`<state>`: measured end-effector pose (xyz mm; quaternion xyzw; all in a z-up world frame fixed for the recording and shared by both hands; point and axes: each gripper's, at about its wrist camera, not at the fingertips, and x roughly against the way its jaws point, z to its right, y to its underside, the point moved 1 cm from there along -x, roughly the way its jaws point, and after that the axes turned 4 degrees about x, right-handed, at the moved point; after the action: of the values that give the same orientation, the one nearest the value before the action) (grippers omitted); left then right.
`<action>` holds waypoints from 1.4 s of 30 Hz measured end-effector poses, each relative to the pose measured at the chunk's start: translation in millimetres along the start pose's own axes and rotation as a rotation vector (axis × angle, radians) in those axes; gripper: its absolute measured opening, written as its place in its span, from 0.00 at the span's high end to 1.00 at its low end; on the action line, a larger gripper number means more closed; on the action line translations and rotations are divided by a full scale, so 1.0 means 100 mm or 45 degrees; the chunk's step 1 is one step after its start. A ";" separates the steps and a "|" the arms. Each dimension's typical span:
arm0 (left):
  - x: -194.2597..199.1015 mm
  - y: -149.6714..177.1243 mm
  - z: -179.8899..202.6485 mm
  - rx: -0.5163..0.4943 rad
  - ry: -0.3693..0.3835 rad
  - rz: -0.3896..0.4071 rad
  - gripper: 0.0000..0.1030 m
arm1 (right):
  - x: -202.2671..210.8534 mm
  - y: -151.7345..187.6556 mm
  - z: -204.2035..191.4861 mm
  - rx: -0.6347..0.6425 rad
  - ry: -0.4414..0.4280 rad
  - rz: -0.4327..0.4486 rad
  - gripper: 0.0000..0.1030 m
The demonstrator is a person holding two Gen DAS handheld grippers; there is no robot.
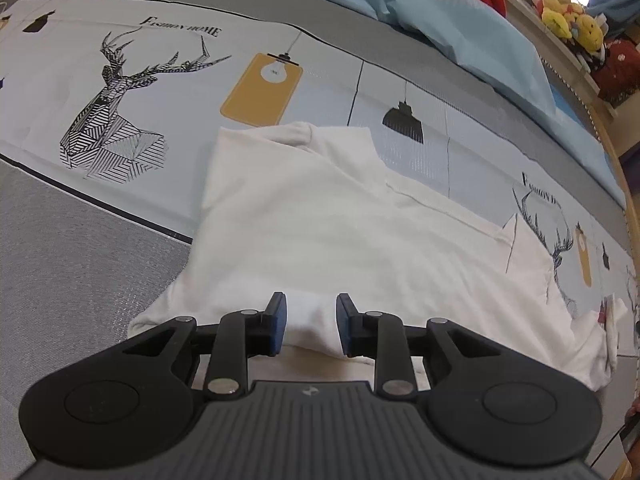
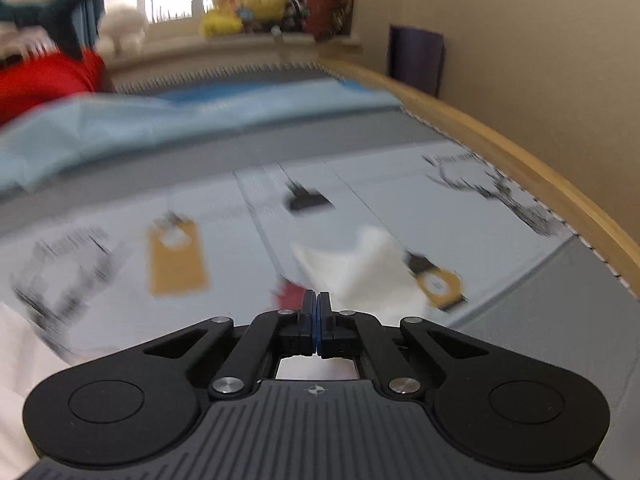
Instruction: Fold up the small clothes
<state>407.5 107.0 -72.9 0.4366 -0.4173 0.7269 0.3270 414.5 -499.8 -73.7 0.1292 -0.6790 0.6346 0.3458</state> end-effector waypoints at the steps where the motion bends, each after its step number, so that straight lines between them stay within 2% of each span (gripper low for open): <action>1: 0.02 -0.01 -0.01 0.006 0.005 0.002 0.71 | 0.11 -0.07 -0.09 -0.014 -0.028 0.033 1.00; 6: 0.10 -0.02 -0.09 0.039 0.026 0.014 0.71 | 0.76 -0.35 -0.75 -0.016 -0.286 0.197 1.00; 8: 0.12 -0.03 -0.13 0.053 0.029 0.012 0.71 | 1.05 -0.41 -1.08 0.039 -0.415 0.277 1.00; 11: 0.14 -0.05 -0.19 0.085 0.037 0.014 0.71 | 1.24 -0.42 -1.37 0.076 -0.462 0.301 1.00; 14: 0.17 -0.06 -0.16 0.078 0.063 0.015 0.71 | 1.21 -0.32 -1.41 0.152 -0.414 0.280 1.00; 16: 0.18 -0.05 -0.12 0.064 0.075 0.017 0.71 | 1.12 -0.25 -1.30 0.172 -0.380 0.233 1.00; 18: 0.16 -0.04 -0.09 0.054 0.073 0.013 0.71 | 0.96 -0.18 -1.08 0.144 -0.294 0.176 0.97; 20: 0.14 -0.02 -0.07 0.043 0.064 0.010 0.71 | 0.74 -0.14 -0.81 0.134 -0.186 0.111 0.88; 23: 0.11 -0.01 -0.04 0.020 0.041 0.011 0.71 | 0.45 -0.06 -0.38 0.132 -0.083 0.063 0.78; 25: 0.09 0.00 -0.02 0.005 0.024 0.010 0.71 | 0.26 -0.03 -0.14 0.165 -0.029 0.041 0.76; 29: 0.03 0.01 0.04 -0.026 -0.005 0.006 0.71 | -0.07 0.14 0.19 0.137 0.020 -0.028 0.65; 31: -0.01 0.01 0.06 -0.032 -0.017 0.002 0.71 | -0.20 0.21 0.22 0.123 0.005 -0.067 0.65; 34: -0.05 0.03 0.10 -0.039 -0.021 -0.005 0.71 | -0.29 0.30 0.15 0.197 -0.011 -0.092 0.63; 36: -0.06 0.04 0.14 -0.051 -0.018 -0.008 0.71 | -0.36 0.36 0.12 0.251 0.029 -0.118 0.63; 39: -0.07 0.05 0.16 -0.063 -0.010 -0.012 0.71 | -0.45 0.37 0.18 0.237 0.045 -0.142 0.64; 40: -0.06 0.04 0.15 -0.063 -0.010 -0.012 0.71 | -0.46 0.37 0.20 0.231 0.042 -0.146 0.76; 41: -0.05 0.04 0.14 -0.061 -0.010 -0.011 0.71 | -0.46 0.37 0.21 0.228 0.047 -0.148 0.94; 42: -0.05 0.03 0.12 -0.056 -0.009 -0.008 0.71 | -0.47 0.36 0.21 0.224 0.054 -0.152 0.96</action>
<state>411.0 94.3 -74.8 0.4333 -0.4329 0.7150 0.3372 419.9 -526.7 -130.2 0.1859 -0.6042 0.6728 0.3843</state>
